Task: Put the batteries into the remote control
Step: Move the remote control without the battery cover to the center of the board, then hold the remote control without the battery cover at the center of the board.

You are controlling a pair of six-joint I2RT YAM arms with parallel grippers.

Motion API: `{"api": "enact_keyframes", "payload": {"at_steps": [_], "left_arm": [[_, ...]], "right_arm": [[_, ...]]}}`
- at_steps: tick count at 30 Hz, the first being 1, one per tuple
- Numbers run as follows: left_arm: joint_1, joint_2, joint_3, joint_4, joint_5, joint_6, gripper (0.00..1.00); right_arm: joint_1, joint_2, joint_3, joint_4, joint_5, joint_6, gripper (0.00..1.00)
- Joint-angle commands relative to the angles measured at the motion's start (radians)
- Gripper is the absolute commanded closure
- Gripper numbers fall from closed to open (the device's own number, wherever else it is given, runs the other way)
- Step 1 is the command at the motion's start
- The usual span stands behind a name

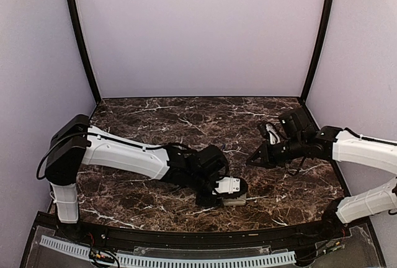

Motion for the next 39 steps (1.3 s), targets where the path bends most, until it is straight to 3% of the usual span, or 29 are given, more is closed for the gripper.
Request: {"api": "enact_keyframes", "payload": {"at_steps": [1,12,17,22,28,39], "left_arm": [[0.004,0.08,0.106,-0.148,0.005,0.03,0.66],[0.006,0.153,0.216,-0.322,-0.033,-0.005,0.26],[0.023,0.055,0.181,-0.279,0.037,-0.014,0.17],[0.064,-0.149,-0.045,-0.083,0.14,-0.014,0.16],[0.109,-0.201,-0.247,0.122,0.17,-0.053,0.19],[0.112,-0.083,-0.264,0.265,0.207,-0.049,0.21]], "right_arm": [[-0.047,0.023,0.011,0.059,-0.067,-0.054,1.0],[-0.055,0.093,0.055,0.059,-0.082,-0.102,1.0],[-0.059,0.092,0.074,0.03,-0.081,-0.12,1.0],[-0.061,0.086,0.064,0.039,-0.119,-0.12,1.0],[-0.046,0.073,-0.041,0.133,-0.196,-0.044,1.0],[0.033,0.034,-0.22,0.245,-0.194,0.13,1.0]]}}
